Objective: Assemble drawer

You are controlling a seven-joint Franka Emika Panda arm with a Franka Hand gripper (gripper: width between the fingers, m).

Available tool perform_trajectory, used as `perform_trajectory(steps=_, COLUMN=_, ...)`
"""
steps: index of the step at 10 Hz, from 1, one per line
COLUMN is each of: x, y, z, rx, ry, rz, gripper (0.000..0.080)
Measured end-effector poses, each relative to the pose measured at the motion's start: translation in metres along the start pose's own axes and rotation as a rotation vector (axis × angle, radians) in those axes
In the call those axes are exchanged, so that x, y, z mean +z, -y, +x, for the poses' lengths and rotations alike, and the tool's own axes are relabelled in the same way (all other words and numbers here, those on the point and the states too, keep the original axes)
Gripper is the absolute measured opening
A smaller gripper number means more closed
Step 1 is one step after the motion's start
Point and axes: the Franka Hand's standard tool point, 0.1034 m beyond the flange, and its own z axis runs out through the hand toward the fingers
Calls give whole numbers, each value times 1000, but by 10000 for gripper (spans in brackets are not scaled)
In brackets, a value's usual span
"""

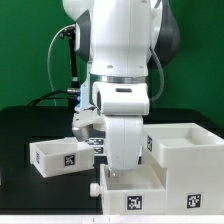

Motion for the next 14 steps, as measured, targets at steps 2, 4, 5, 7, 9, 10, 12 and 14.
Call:
perform_trajectory(steps=2, x=5, y=2, z=1, rx=0, ry=-2, rz=8, gripper=39)
perform_trajectory(steps=4, x=6, y=4, z=2, rx=-4, ry=-2, rz=8, gripper=39)
perform_trajectory(steps=5, x=6, y=7, z=2, rx=-4, ry=-2, rz=9, gripper=39)
perform_trajectory(steps=7, x=6, y=8, z=-1, rx=-18, ry=-3, rz=9, gripper=39)
perform_trajectory(steps=9, x=7, y=8, z=-1, rx=-16, ry=-3, rz=8, gripper=39)
perform_trajectory(steps=10, x=7, y=8, z=-1, rx=-16, ry=-3, rz=8, gripper=39)
perform_trajectory(steps=12, x=6, y=8, z=-2, rx=-16, ry=-3, rz=8, gripper=39)
perform_trajectory(steps=14, x=1, y=6, z=-4, rx=-27, ry=0, rz=5, gripper=39)
